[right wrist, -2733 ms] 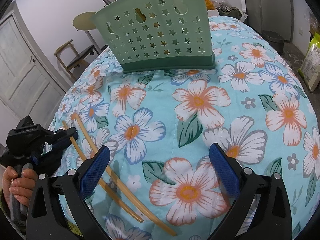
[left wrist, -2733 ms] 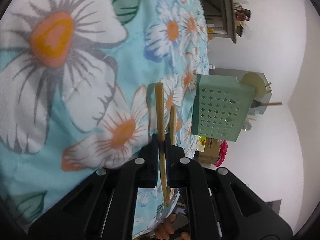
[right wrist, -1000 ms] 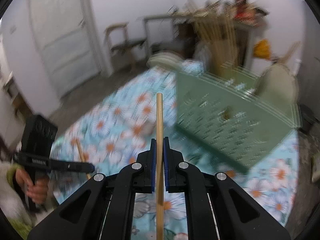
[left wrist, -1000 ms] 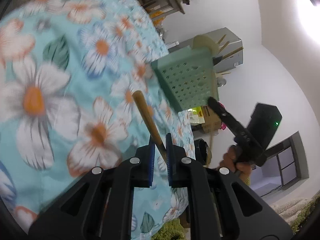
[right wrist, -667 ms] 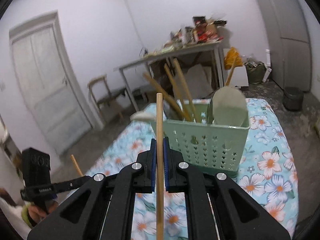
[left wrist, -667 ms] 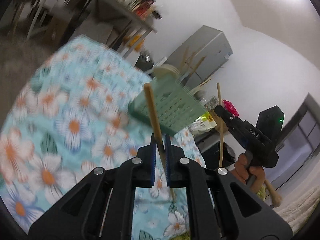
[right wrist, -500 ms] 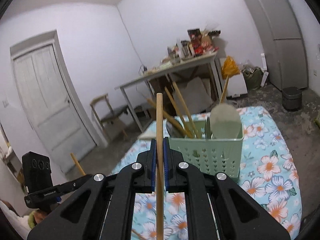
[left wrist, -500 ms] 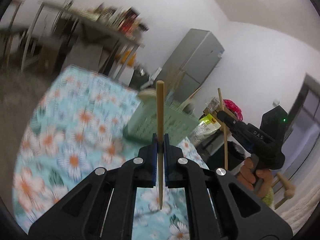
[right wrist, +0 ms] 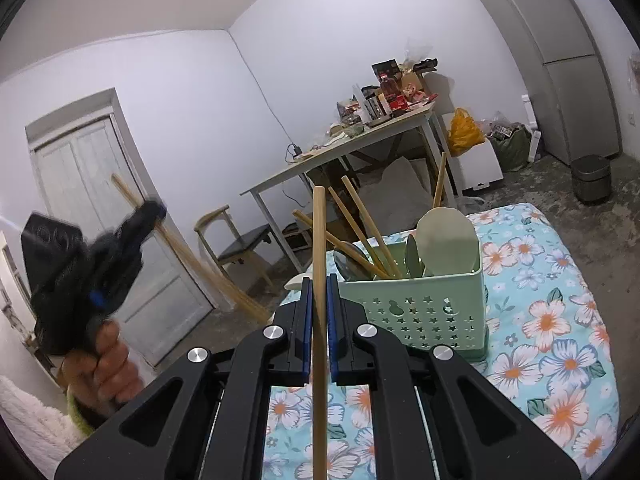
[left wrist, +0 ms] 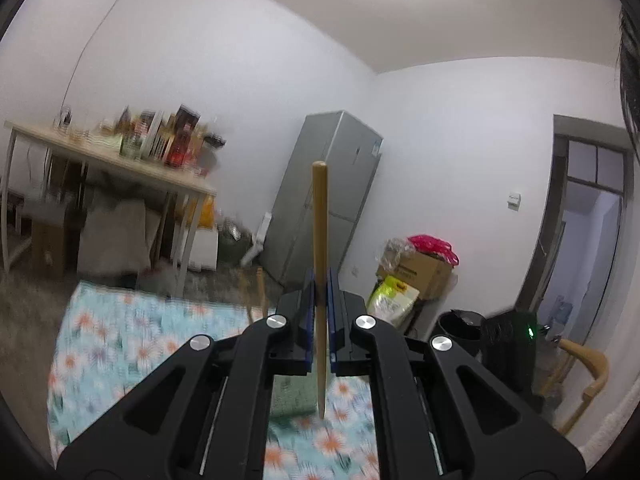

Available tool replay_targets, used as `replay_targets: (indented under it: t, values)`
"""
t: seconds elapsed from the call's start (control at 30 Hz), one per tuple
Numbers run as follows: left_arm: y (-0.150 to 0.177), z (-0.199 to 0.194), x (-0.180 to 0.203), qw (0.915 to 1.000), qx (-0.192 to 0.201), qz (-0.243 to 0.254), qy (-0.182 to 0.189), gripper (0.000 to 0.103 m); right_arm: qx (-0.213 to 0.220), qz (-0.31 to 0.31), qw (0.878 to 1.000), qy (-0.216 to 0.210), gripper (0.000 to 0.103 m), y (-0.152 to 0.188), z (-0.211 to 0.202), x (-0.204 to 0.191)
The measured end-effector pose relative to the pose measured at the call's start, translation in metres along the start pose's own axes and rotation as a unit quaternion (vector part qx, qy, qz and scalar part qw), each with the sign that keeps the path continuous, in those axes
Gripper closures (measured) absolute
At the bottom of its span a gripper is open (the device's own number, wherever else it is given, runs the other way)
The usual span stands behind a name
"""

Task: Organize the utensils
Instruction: 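Carry both held chopsticks up above the green holder with both tools, then drop the chopstick into the holder with the left tool while the right tool holds its chopstick up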

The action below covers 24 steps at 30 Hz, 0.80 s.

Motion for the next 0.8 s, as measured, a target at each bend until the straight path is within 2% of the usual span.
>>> replay_targets:
  t: [0.13, 0.27, 0.47, 0.6, 0.8]
  values:
    - [-0.010, 0.028, 0.010, 0.9993, 0.021, 0.032, 0.006, 0.099, 0.004, 0.005, 1.000, -0.004, 0.096, -0.002, -0.003, 0.004]
    - [-0.005, 0.059, 0.010, 0.9984, 0.019, 0.053, -0.005, 0.099, 0.006, 0.020, 1.000, -0.009, 0.096, -0.004, -0.003, 0.012]
    - [0.022, 0.096, 0.005, 0.9969, -0.001, 0.076, -0.022, 0.099, -0.004, 0.043, 0.999, -0.020, 0.096, 0.000, 0.000, 0.024]
    - [0.049, 0.118, -0.004, 0.9964, -0.035, 0.071, -0.030, 0.099, -0.011, 0.042, 0.999, -0.018, 0.096, 0.002, 0.005, 0.029]
    - [0.072, 0.125, -0.012, 0.9955, -0.071, 0.056, -0.030, 0.099, -0.014, 0.044, 0.999, -0.017, 0.096, 0.005, 0.007, 0.031]
Point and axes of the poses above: each gripper's, at about its wrist camera, not at the fingertips, and z roughly the way its jaws point, x to its right, y to its underside, the point moved 5 cm from there along z, roughly the way its jaws point, and after that the axes turned 15 degrees about x, right-handed, at the moved point
